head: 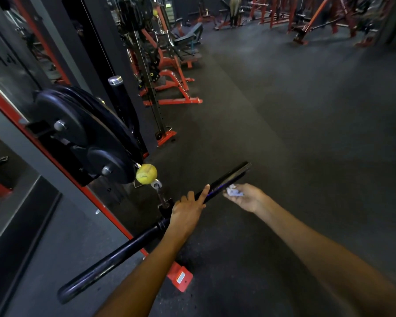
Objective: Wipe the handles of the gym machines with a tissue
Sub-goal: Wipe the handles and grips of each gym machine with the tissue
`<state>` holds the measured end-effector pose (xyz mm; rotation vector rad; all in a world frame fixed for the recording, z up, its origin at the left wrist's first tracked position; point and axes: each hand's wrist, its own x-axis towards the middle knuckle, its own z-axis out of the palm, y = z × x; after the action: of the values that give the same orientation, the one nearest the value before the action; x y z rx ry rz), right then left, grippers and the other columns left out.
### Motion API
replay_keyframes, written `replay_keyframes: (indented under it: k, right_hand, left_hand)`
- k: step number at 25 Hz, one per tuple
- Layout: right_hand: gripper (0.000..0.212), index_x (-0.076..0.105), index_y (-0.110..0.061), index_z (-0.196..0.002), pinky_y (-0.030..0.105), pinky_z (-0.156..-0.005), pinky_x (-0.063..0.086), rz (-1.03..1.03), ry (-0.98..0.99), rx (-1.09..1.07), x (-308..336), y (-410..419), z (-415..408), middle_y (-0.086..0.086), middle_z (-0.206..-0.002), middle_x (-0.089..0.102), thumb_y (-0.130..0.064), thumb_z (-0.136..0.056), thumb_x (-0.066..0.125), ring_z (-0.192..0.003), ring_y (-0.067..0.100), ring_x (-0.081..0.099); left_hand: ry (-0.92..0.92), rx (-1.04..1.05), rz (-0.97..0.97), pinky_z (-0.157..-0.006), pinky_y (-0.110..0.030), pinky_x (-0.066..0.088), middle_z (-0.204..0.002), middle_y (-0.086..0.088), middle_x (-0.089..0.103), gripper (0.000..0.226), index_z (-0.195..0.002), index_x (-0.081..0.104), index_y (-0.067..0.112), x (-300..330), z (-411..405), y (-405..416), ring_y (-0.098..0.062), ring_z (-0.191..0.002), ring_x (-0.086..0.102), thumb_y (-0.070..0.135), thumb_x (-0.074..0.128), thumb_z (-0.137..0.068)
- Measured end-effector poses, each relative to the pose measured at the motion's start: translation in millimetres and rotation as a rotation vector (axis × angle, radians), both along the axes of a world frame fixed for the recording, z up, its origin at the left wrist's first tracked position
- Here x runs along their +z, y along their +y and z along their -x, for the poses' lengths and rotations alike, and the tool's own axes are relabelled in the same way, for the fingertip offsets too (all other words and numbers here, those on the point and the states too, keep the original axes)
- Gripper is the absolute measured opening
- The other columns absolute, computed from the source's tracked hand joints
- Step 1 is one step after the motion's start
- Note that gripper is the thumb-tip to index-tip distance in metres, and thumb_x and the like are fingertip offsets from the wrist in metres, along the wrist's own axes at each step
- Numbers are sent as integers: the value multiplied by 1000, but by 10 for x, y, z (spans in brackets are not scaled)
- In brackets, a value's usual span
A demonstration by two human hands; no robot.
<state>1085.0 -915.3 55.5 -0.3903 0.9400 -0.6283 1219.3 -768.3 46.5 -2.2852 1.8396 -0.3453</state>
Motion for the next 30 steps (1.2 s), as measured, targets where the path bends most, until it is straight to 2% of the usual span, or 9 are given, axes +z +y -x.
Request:
replay_keyframes:
  k: [4,7,9,11,13,18,21,26,30]
  right_hand:
    - [31,39,-8,-68,18,-54,48,0,-5,-186,97,-310,36,4,-63,38,15,-84,26,-39,9,45]
    - [26,49,-2,-82,27,-51,55,13,62,80,-29,148,-90,12,-67,53,9,-94,28,-55,17,56]
    - [28,50,4,-88,30,-74,57,6,84,168,94,240,-81,22,-81,54,10,-95,24,-80,28,58]
    - [33,45,3,-75,37,-108,35,11,96,-16,245,-34,3,36,-100,52,8,-97,20,-95,35,55]
    - [33,42,1,-70,42,-112,28,23,115,-162,266,-119,-7,38,-112,51,10,-96,23,-85,33,55]
    - [36,47,10,-121,45,-102,41,47,210,122,151,112,-94,27,-104,55,13,-94,23,-123,39,47]
    - [25,55,15,-89,42,-79,55,66,258,-151,210,-201,-30,29,-87,62,13,-91,30,-76,30,66]
    - [16,56,11,-78,33,-53,56,207,274,95,173,369,-175,19,-70,55,17,-85,44,-61,24,55]
    - [18,61,9,-72,24,-54,53,274,495,-152,306,-43,-55,9,-52,58,13,-82,47,-66,24,57]
  left_hand:
    - [-90,-36,116,-51,-29,46,-100,-8,60,66,-152,15,31,-100,-55,-7,-19,-71,62,48,48,-98]
    - [-72,-36,127,-35,-24,36,-72,-8,58,71,-135,57,28,-130,-72,-28,-18,-46,51,48,81,-71]
    - [-56,-40,124,-34,-22,33,-68,-8,56,70,-129,63,27,-95,-85,-36,-18,-43,49,47,85,-66]
    - [-44,-51,118,-35,-23,32,-68,-7,56,70,-128,63,28,-65,-54,-21,-18,-43,49,48,86,-64]
    - [-12,-80,134,-34,-23,31,-68,-7,57,70,-128,63,28,-85,-46,-8,-17,-43,49,48,86,-64]
    - [-47,-3,76,-47,-27,42,-90,-10,61,73,-147,37,31,14,-53,-24,-21,-63,60,49,70,-84]
    - [-66,-37,147,-68,-32,47,-121,-14,51,58,-155,1,29,-62,-172,15,-25,-96,60,40,29,-105]
    - [-97,-35,101,-37,-22,35,-72,-4,61,70,-130,60,34,-131,-93,-18,-15,-47,53,54,83,-67]
    - [-27,-5,66,-46,-23,41,-94,-2,63,62,-148,35,37,28,-134,8,-12,-67,62,54,55,-92]
